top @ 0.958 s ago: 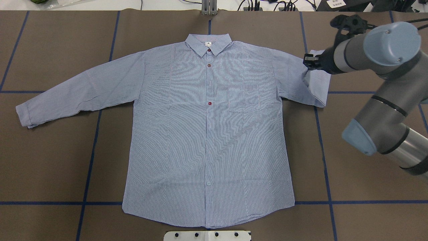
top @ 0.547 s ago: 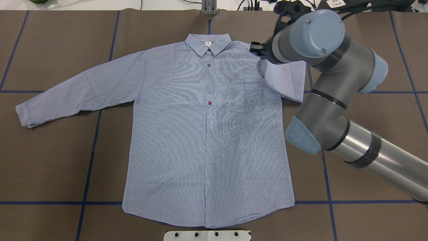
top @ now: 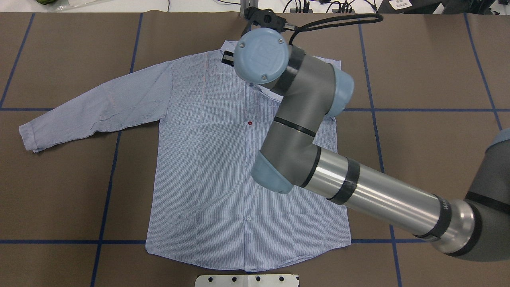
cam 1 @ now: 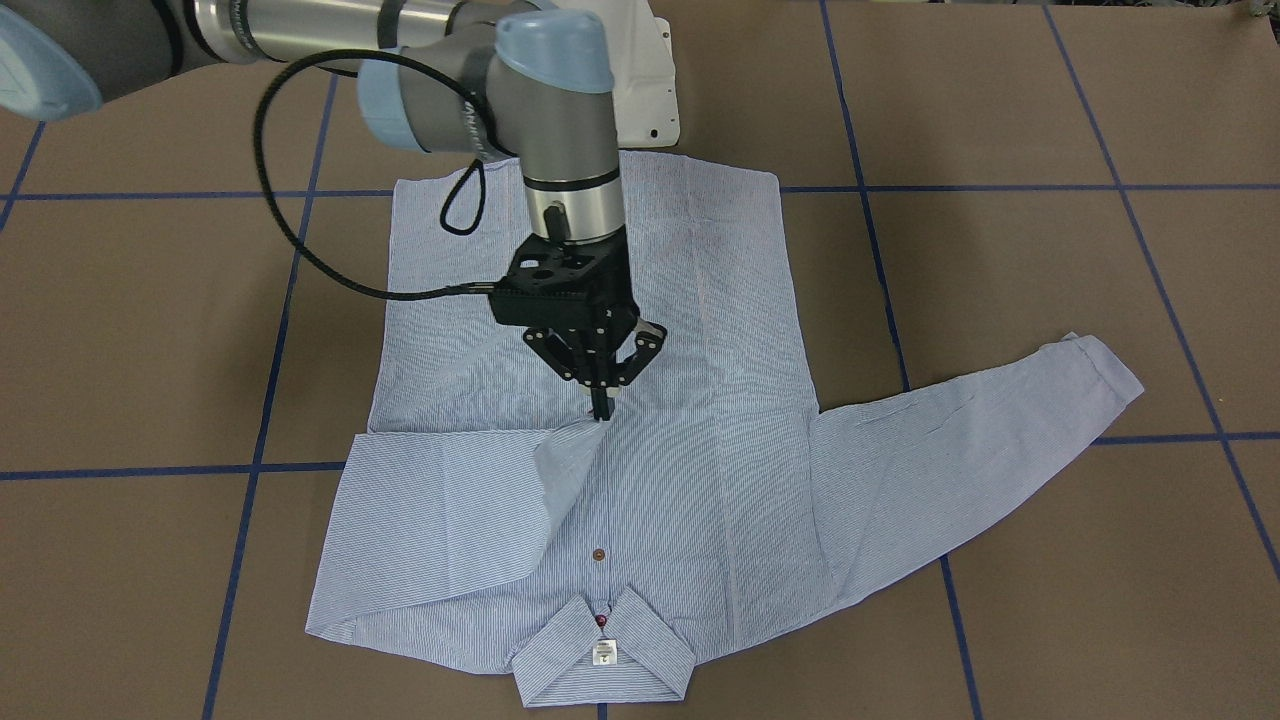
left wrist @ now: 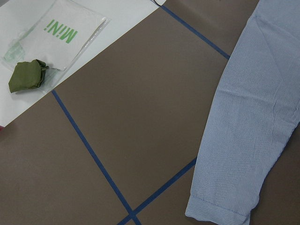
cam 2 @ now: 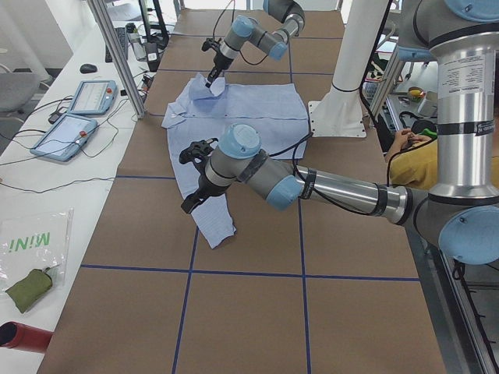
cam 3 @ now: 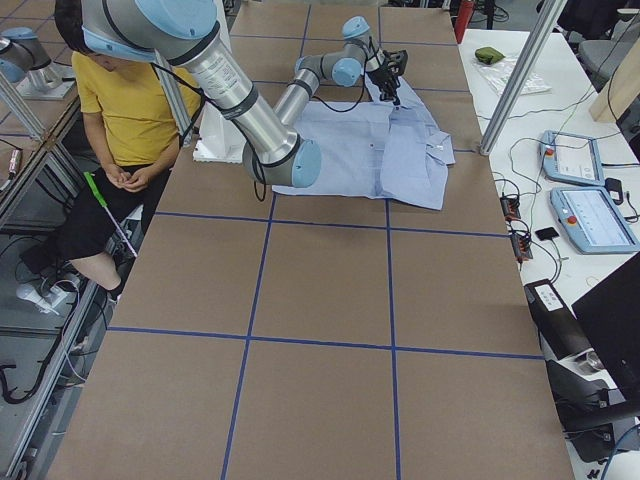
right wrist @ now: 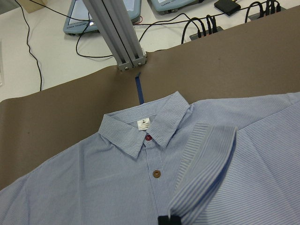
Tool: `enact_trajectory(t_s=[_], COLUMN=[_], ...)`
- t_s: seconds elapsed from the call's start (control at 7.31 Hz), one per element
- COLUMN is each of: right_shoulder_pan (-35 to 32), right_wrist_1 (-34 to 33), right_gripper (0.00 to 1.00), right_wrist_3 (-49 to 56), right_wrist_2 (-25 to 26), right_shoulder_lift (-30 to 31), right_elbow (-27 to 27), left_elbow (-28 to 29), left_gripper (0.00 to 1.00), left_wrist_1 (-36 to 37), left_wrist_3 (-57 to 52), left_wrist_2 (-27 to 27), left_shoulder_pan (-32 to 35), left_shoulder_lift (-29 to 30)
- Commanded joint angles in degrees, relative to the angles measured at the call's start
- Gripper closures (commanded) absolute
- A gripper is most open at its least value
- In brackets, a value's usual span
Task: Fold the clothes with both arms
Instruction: 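Carry the sleeve across the shirt front toward the collar and release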
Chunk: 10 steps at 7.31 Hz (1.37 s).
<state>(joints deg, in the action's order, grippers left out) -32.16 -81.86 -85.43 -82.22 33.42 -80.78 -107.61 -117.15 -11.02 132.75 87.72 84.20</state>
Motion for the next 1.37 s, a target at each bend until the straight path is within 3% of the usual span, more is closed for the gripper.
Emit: enact_trajectory(t_s=[0.0, 0.41, 0.55, 0.68, 1.23], right_shoulder_pan=[4.98, 7.63, 7.9, 8.42, 3.53], right_wrist_1=[0.38, 0.21, 0.12, -0.49, -12.85], right_gripper=[1.0, 1.0, 0.4, 0.01, 0.0], right_wrist_3=[-2.11, -3.43, -3.69, -4.48, -6.59], right_wrist_2=[5.89, 6.28, 6.11, 5.84, -4.59], right_shoulder_lift=[-6.94, -11.78, -14.41, -15.74, -18.83], right_elbow=[11.38, 19.22, 24.21, 25.57, 24.1], left_elbow=[-0.06, -0.06, -0.15, -0.23, -0.41], left_gripper=[0.0, 0.0, 0.0, 0.0, 0.0], left_wrist_1=[0.08, 0.08, -0.01, -0.01, -0.1], left_wrist_3=[0.03, 0.03, 0.03, 0.03, -0.06], left_wrist_2=[-0.03, -0.03, -0.03, 0.06, 0.06], left_shoulder_pan=[0.0, 0.0, 0.0, 0.0, -0.09], left_shoulder_lift=[0.09, 0.0, 0.0, 0.0, 1.05])
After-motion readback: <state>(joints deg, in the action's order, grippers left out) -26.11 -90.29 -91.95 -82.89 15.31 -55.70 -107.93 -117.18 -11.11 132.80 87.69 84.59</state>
